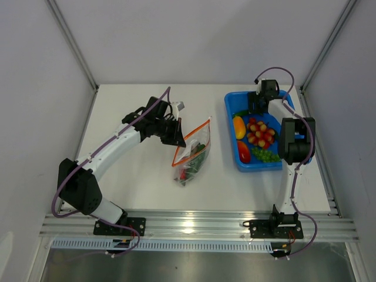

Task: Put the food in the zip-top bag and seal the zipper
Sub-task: Pick up the fake vegetable from the bin.

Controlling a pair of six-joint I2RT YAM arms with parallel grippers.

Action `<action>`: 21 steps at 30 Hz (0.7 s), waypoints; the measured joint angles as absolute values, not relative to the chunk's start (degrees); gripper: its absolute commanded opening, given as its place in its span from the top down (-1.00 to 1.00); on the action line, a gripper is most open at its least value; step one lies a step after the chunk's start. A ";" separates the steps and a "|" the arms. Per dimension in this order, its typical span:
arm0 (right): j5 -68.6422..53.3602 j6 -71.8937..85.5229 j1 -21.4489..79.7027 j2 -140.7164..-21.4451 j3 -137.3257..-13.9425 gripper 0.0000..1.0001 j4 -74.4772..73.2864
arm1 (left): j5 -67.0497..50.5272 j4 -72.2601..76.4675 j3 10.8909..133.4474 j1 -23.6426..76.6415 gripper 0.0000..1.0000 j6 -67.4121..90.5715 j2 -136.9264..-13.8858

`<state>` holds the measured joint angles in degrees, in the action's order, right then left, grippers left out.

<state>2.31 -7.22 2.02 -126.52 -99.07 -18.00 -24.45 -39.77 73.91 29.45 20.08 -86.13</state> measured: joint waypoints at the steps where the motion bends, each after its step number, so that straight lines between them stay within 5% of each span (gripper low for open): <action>1: 2.02 -7.95 2.02 -126.56 -98.87 -0.50 -17.85 | -24.47 -39.77 73.91 29.43 0.99 20.08 -86.13; 21: -2.72 -15.03 1.26 -129.51 -99.18 -0.39 -16.80 | -24.69 -40.58 74.15 29.45 0.99 20.97 -86.13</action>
